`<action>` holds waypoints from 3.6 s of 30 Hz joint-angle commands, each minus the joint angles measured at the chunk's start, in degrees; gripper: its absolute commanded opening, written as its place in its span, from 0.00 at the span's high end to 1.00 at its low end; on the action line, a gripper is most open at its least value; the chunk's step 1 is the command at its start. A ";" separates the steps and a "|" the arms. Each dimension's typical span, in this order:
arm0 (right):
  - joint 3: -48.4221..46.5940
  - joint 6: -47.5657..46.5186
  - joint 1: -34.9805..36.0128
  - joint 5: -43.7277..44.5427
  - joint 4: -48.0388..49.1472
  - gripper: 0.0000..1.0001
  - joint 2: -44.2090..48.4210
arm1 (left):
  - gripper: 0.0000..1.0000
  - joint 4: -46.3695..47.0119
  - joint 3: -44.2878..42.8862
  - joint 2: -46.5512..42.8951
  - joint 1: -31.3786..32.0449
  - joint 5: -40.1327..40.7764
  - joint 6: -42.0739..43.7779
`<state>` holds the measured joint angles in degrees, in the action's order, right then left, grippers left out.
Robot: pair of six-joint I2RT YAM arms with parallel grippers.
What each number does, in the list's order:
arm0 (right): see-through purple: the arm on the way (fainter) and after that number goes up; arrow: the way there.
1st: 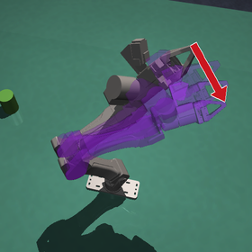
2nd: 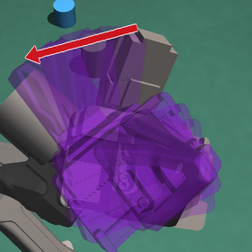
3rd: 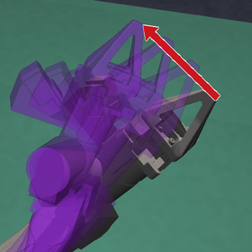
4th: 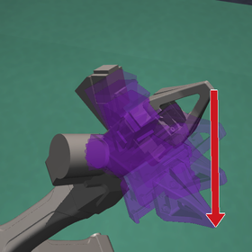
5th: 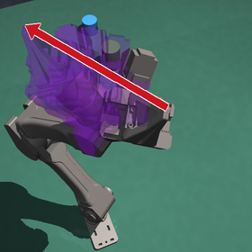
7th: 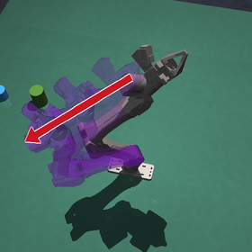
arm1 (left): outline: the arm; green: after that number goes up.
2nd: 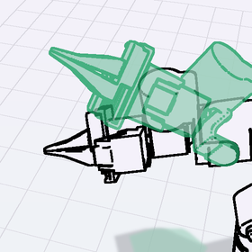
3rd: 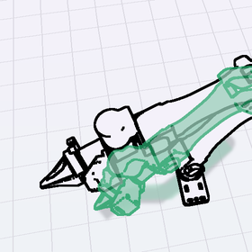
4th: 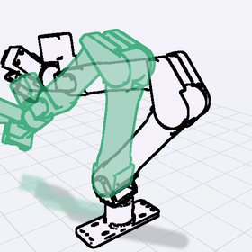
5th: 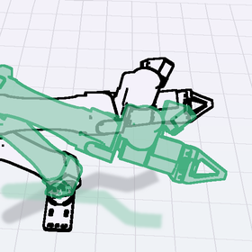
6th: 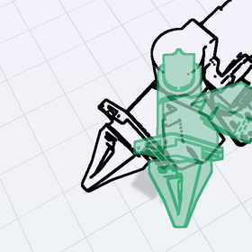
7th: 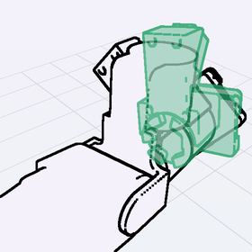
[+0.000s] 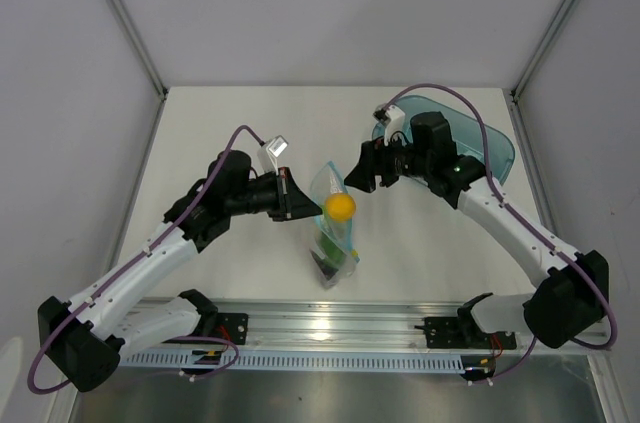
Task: Place the food in the zip-top bag and seal the zipper
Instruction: Place the fake fruit in the zipper food storage bag, then pick up the fake vegetable from the bin.
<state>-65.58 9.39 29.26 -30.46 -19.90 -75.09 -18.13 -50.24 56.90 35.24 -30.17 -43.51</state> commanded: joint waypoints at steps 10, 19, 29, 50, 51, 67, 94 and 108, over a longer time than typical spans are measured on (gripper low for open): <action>-3.85 -3.94 -1.39 -9.79 4.52 0.32 -7.09 | 1.00 1.43 0.05 -0.22 0.09 -0.68 -0.18; -4.03 -3.06 -1.48 -10.51 5.66 0.34 -7.44 | 1.00 1.52 0.23 -0.22 0.18 -0.76 -0.18; -3.94 -3.68 -1.48 -12.60 5.58 0.37 -8.84 | 0.99 2.13 0.14 0.05 0.09 -1.12 -0.53; -19.30 -3.85 4.92 1.51 -11.72 1.00 -9.11 | 0.99 1.26 0.05 -0.30 0.09 -0.68 -0.35; -22.97 -3.76 6.94 2.93 -15.31 1.00 -9.37 | 0.99 1.34 0.05 -0.13 0.09 -0.68 -0.35; -32.59 -4.29 17.68 29.13 -28.61 1.00 -15.26 | 1.00 0.20 1.02 -2.15 0.18 0.29 -0.44; -30.93 1.50 5.83 34.77 -12.73 0.01 -8.59 | 0.99 0.38 1.81 -1.97 0.17 1.43 0.53; -30.04 10.47 -13.06 58.22 -6.46 0.01 -23.51 | 0.99 2.05 2.16 -1.09 0.18 -0.41 -0.35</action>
<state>-94.13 16.08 19.88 20.36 -26.81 -94.15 -18.41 -48.42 55.51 35.24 -28.97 -43.53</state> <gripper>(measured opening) 0.993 0.005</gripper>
